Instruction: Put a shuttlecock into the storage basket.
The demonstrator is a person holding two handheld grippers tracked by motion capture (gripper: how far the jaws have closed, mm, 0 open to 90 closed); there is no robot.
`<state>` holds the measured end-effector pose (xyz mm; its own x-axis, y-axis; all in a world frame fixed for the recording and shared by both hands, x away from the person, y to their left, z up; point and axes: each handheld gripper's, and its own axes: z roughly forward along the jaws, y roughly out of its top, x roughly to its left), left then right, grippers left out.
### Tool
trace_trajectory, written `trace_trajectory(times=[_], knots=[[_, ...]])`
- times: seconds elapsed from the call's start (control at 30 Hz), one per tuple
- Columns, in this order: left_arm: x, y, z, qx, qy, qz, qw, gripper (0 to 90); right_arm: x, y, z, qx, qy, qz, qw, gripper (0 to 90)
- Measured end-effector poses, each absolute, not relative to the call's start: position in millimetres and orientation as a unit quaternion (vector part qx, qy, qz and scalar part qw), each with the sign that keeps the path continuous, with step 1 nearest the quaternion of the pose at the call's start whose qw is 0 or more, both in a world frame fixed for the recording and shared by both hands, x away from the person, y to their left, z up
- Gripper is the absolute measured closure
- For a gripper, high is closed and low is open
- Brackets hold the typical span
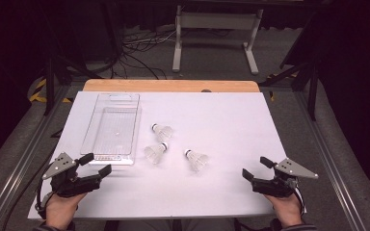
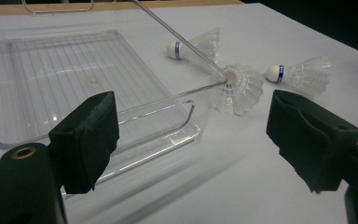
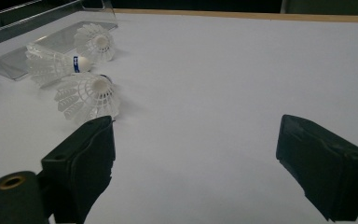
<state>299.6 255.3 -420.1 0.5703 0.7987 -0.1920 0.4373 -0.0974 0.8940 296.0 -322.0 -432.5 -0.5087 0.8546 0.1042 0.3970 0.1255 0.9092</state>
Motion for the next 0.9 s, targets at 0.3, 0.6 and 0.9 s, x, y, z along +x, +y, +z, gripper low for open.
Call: trace_trajectory(times=[0.3, 0.6, 0.9], knots=[[302, 248, -414, 0.724, 0.420, 0.168, 0.521, 18.2, 296, -321, -432, 0.436, 0.716, 0.494, 0.231, 12.6], [306, 239, -410, 0.725, 0.417, 0.164, 0.522, 18.3, 296, -322, -432, 0.437, 0.715, 0.493, 0.232, 12.6], [308, 234, -409, 0.728, 0.414, 0.159, 0.522, 18.5, 296, -322, -432, 0.437, 0.715, 0.494, 0.232, 12.6]])
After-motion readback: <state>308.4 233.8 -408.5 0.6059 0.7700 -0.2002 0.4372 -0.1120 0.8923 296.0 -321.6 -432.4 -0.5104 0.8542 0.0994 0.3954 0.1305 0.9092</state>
